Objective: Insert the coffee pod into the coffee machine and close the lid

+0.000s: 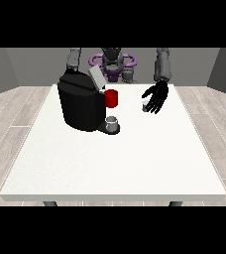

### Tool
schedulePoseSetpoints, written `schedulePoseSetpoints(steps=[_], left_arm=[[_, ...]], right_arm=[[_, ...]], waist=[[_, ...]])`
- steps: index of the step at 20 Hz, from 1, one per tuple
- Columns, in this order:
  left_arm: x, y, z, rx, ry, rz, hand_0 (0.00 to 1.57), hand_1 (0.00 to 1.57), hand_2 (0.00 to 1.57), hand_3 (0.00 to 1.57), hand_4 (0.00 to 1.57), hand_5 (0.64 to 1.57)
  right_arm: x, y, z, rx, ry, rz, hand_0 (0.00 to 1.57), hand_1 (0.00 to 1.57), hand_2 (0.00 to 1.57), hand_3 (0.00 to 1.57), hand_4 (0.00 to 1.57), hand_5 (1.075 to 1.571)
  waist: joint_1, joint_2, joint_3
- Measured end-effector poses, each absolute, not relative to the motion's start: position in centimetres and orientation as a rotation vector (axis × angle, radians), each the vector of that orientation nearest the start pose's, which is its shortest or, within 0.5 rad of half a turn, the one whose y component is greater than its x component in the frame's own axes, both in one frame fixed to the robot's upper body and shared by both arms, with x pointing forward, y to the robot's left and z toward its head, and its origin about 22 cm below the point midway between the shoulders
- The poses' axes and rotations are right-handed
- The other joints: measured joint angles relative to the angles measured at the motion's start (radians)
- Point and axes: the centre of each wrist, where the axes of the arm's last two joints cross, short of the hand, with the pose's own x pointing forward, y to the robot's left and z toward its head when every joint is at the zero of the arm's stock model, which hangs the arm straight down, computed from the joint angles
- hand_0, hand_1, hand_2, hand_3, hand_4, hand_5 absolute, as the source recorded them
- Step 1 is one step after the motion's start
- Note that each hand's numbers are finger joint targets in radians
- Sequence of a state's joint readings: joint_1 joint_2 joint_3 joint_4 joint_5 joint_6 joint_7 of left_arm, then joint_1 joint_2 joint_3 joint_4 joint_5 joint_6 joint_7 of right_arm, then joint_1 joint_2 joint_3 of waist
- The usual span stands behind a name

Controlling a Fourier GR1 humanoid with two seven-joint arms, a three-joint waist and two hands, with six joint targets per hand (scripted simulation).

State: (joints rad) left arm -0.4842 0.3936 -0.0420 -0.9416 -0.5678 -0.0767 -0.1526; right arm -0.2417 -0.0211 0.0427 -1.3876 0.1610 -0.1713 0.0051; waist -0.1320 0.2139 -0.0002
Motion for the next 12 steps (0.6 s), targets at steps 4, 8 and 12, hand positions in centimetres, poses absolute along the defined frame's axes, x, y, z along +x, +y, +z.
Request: schedulePoseSetpoints(steps=[4, 8, 12], left_arm=[[36.0, 30.0, 1.9, 0.664, -1.408, -0.984, 0.94, 0.94, 1.04, 0.87, 0.43, 1.571], [36.2, 29.7, 1.2, 0.711, -1.36, -1.081, 0.83, 0.83, 1.0, 0.86, 0.34, 1.571], [36.5, 30.3, 0.9, 0.74, -1.279, -1.166, 0.76, 0.76, 0.93, 0.77, 0.35, 1.571]], right_arm=[[30.3, -19.8, 1.5, -0.181, -1.623, 0.136, 0.0, 0.0, 0.0, 0.0, 0.0, 1.571], [30.3, -19.4, 0.8, -0.157, -1.618, 0.142, 0.0, 0.0, 0.0, 0.0, 0.0, 1.571], [30.3, -19.6, 0.6, -0.149, -1.609, 0.15, 0.0, 0.0, 0.0, 0.0, 0.0, 1.571]], waist=[[-0.004, 0.012, 0.0], [-0.008, 0.009, 0.0001], [-0.025, 0.007, 0.0006]])
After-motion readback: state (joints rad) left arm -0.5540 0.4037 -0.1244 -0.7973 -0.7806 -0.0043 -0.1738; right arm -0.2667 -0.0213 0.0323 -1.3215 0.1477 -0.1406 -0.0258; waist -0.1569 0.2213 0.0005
